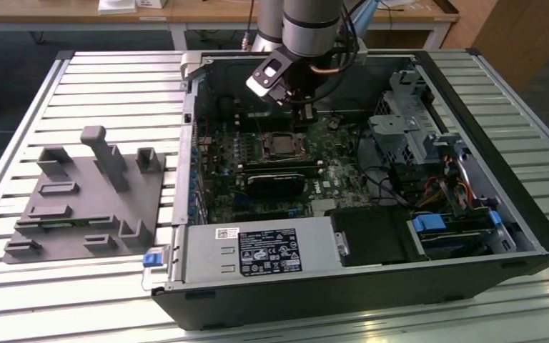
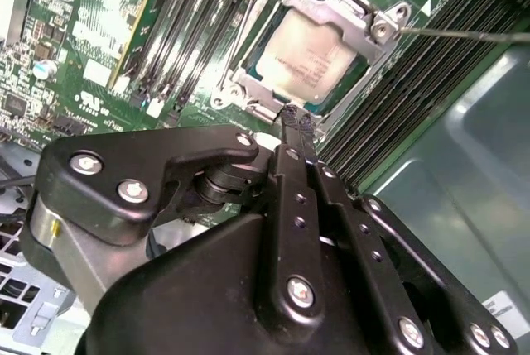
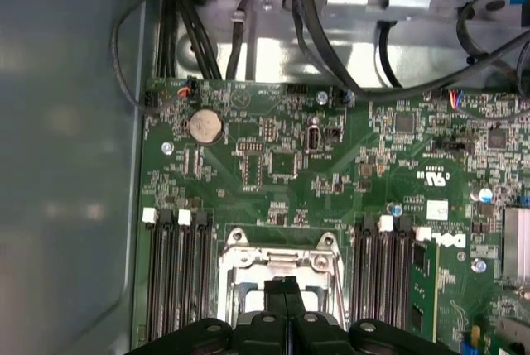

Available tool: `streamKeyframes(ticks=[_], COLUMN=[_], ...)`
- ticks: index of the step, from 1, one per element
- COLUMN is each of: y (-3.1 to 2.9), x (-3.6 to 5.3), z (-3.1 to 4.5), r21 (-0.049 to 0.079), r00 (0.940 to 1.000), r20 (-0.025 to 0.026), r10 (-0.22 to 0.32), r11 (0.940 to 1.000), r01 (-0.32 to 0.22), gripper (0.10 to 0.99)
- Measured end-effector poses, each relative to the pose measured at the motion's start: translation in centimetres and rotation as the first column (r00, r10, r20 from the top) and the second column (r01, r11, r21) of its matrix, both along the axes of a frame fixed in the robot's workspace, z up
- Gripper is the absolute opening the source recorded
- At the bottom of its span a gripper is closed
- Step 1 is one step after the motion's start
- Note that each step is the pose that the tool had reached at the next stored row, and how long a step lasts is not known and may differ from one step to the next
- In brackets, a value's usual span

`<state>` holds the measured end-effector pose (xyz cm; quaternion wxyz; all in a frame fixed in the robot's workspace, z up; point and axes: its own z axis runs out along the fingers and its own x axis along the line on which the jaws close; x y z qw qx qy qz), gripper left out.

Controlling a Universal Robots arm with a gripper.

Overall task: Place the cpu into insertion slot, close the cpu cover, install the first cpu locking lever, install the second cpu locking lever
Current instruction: 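Close the cpu cover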

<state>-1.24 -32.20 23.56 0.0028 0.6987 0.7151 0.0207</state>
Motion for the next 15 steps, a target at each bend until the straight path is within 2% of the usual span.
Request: streamKeyframes(ticks=[15], y=[-0.07], x=[-0.86], z=[-0.39], r21=[0.0], r00=[1.0], r20=[-0.0002], r10=[0.0], r11=[1.0], r01=[0.0], gripper=[0.106])
